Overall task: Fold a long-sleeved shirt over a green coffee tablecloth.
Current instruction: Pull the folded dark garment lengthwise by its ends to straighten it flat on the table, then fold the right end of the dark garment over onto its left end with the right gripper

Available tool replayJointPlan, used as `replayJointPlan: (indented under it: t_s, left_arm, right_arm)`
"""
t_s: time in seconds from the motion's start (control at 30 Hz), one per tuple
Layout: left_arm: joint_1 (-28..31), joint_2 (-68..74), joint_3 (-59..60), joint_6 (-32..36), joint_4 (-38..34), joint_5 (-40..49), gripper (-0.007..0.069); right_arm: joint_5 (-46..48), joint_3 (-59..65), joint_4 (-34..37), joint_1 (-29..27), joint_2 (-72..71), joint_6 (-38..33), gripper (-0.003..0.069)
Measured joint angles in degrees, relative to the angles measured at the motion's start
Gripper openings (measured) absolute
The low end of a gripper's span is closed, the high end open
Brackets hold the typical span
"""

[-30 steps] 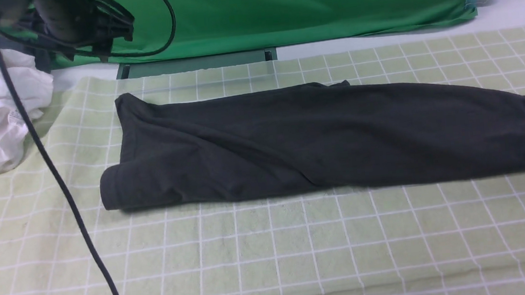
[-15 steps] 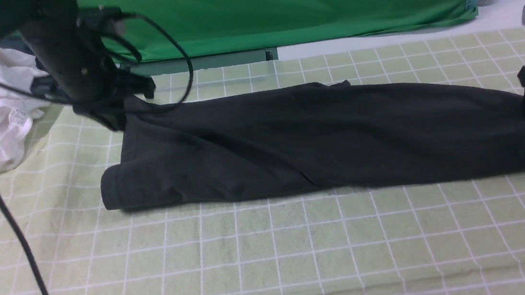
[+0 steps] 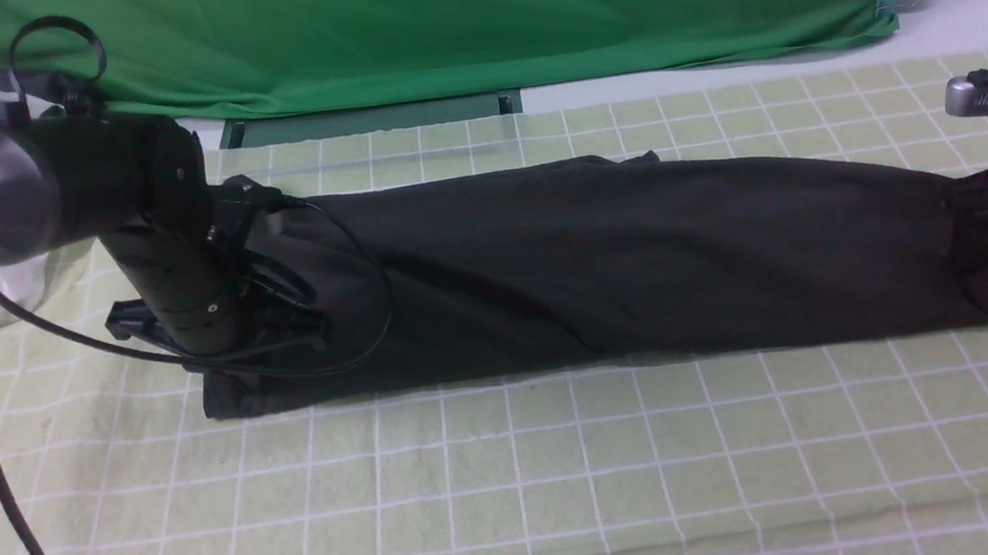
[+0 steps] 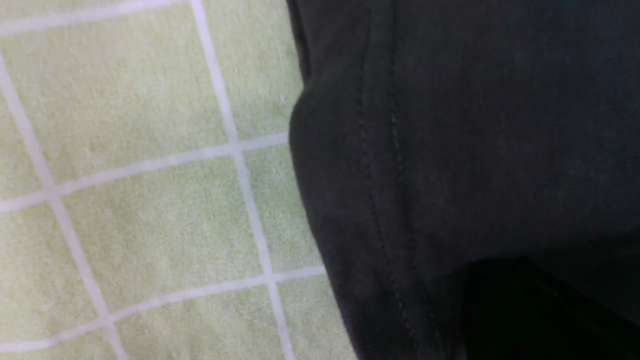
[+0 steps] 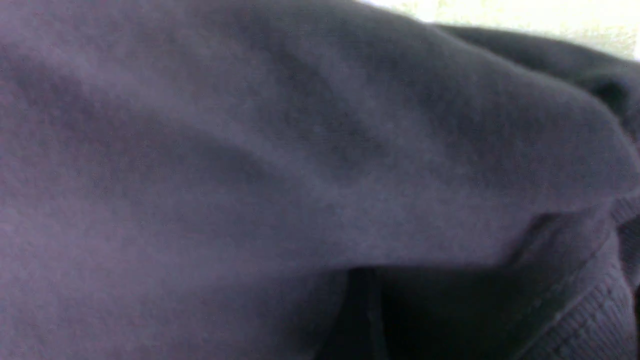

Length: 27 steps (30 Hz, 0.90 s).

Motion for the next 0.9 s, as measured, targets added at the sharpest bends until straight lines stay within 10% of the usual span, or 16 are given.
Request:
replayJointPlan:
  t_s: [0.17, 0.3, 0.9]
  left_arm:
    - [0.00, -0.81, 0.53, -0.53, 0.59, -0.53, 0.0003]
    - [0.05, -4.62, 0.91, -0.53, 2.12, 1.47, 0.0006]
    - [0.05, -30.78, 0.91, -0.53, 2.03, 14.22, 0.0011]
  right_arm:
    - [-0.18, 0.00, 0.17, 0.00, 0.00, -3.42, 0.0398]
    - [-0.18, 0.00, 0.28, -0.10, -0.05, -7.44, 0.0065]
    - [10.37, -9.50, 1.16, -1.52, -11.29, -4.41, 0.0027]
